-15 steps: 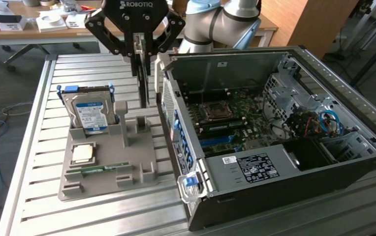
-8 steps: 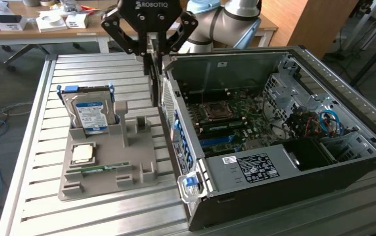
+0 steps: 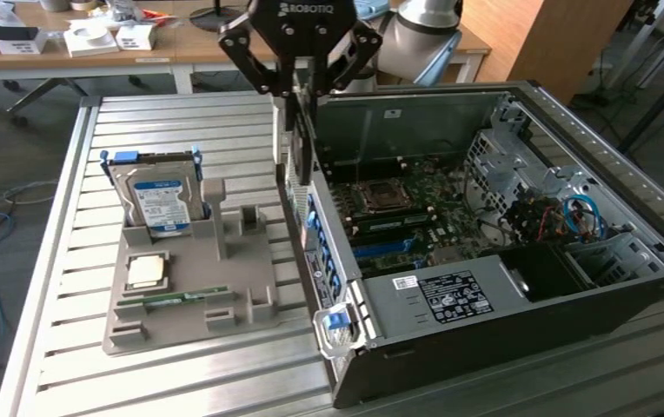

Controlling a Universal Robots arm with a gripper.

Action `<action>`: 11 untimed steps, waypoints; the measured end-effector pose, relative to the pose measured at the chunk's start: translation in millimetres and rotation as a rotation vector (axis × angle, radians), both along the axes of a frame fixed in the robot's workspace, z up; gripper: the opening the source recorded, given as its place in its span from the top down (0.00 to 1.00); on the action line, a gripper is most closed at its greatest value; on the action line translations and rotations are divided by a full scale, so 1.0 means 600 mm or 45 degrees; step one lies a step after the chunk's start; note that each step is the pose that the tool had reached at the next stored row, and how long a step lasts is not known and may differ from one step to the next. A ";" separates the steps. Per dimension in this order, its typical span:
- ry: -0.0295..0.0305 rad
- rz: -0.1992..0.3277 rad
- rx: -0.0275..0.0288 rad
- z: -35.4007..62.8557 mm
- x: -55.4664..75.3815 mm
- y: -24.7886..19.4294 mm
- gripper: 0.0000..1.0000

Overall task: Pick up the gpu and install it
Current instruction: 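Pick up the gpu and move the gpu toward the slot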

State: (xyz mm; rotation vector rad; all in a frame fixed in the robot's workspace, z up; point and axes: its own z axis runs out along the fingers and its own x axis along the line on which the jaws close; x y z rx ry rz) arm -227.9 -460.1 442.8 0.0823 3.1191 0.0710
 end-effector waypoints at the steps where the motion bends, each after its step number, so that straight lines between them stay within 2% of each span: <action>1: 0.0000 0.000 0.0000 0.000 0.007 0.0000 0.74; 11: 0.0004 0.000 0.0000 0.000 0.081 0.0000 0.74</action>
